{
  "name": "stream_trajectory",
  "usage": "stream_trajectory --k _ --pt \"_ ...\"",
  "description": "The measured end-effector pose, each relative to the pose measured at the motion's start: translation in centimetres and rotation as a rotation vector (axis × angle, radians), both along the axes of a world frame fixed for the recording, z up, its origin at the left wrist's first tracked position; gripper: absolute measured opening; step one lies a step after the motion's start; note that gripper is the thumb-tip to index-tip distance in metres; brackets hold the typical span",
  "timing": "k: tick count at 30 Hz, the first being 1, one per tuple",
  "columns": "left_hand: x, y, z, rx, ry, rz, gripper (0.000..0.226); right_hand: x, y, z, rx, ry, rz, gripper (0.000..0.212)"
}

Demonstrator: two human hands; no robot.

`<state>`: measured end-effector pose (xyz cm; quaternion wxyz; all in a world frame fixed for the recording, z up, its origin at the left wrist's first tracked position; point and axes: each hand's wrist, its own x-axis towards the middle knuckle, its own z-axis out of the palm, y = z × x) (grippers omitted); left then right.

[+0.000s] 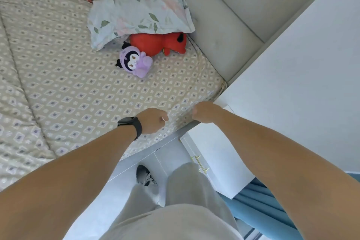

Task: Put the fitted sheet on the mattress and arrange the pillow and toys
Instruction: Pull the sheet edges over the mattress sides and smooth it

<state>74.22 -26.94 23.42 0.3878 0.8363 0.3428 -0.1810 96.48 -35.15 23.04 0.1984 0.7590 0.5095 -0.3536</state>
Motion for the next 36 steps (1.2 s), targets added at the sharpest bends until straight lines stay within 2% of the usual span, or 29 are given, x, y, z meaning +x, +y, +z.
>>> stream_trajectory --k 4,9,18,25,27,32,36 --pt "4.0 2.7 -2.6 -0.023 -0.018 0.047 0.03 4.4 2.5 -3.7 0.069 -0.046 -0.229 0.017" --pt "10.2 6.4 -9.2 -0.052 0.031 0.162 0.031 11.2 6.9 -11.1 0.104 0.031 -0.511 0.028" --pt "24.5 13.0 -22.4 -0.12 -0.04 0.224 0.033 21.9 15.5 -26.7 0.061 -0.025 -0.701 0.012" --pt "26.4 13.1 -32.0 -0.204 0.005 0.243 0.029 25.6 16.0 -37.2 -0.053 -0.027 -0.714 0.05" --pt "26.0 12.8 -34.1 -0.233 0.039 0.239 0.028 26.0 16.2 -39.6 -0.067 -0.045 -0.76 0.051" --pt "26.2 13.5 -35.5 -0.25 0.098 0.22 0.03 26.0 15.5 -41.9 0.037 -0.145 -0.809 0.031" --pt "28.1 15.4 -35.0 -0.23 0.093 0.203 0.029 26.4 15.7 -41.4 -0.005 -0.122 -0.869 0.033"
